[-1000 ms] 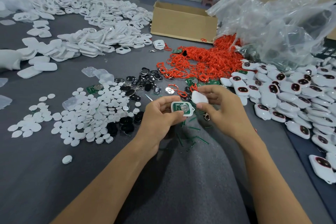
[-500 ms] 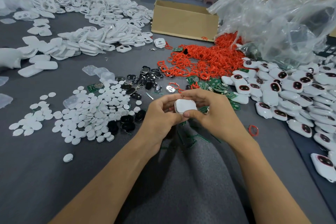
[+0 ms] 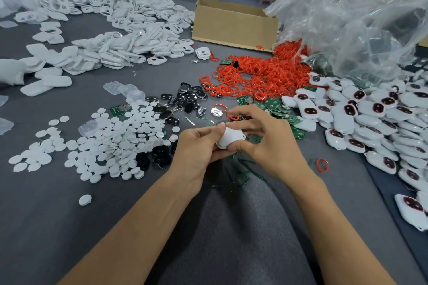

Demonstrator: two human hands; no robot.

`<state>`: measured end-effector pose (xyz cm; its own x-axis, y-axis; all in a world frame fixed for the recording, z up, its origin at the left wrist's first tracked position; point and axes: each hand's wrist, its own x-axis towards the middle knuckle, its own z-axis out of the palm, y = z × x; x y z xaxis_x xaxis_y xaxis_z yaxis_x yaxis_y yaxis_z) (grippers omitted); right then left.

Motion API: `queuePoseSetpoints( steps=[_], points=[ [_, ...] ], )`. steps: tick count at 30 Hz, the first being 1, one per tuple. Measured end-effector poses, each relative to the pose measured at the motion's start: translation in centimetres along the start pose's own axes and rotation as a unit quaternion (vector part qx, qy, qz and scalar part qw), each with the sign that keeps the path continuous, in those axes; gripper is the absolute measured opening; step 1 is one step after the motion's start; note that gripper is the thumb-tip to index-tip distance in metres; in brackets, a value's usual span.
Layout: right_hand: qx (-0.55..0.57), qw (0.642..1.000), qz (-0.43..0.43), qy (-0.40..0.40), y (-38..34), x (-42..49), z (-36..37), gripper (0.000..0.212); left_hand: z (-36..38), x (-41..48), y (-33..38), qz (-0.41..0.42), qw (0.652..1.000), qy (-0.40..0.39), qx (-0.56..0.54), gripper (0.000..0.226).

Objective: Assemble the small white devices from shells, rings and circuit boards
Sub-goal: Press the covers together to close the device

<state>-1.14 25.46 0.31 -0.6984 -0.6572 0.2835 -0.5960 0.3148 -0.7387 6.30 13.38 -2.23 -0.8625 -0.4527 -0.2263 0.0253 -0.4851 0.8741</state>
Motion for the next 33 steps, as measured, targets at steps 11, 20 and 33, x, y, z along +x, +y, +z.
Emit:
queuePoseSetpoints(
  steps=[11, 20, 33],
  points=[
    [-0.017, 1.000, -0.005, 0.024, 0.2, -0.1, 0.5, 0.055, 0.4, 0.0, -0.3, 0.035, 0.998, 0.038, 0.023, 0.019],
    [0.033, 0.999, -0.014, 0.026, 0.1, -0.1, 0.8, 0.047, 0.0, 0.3, 0.2, -0.015, 0.999, 0.001, -0.049, 0.029],
    [0.039, 0.999, -0.018, 0.020, 0.5, -0.1, 0.6, 0.041, -0.5, 0.5, 0.2, -0.029, 0.996, -0.034, -0.076, 0.032]
  ],
)
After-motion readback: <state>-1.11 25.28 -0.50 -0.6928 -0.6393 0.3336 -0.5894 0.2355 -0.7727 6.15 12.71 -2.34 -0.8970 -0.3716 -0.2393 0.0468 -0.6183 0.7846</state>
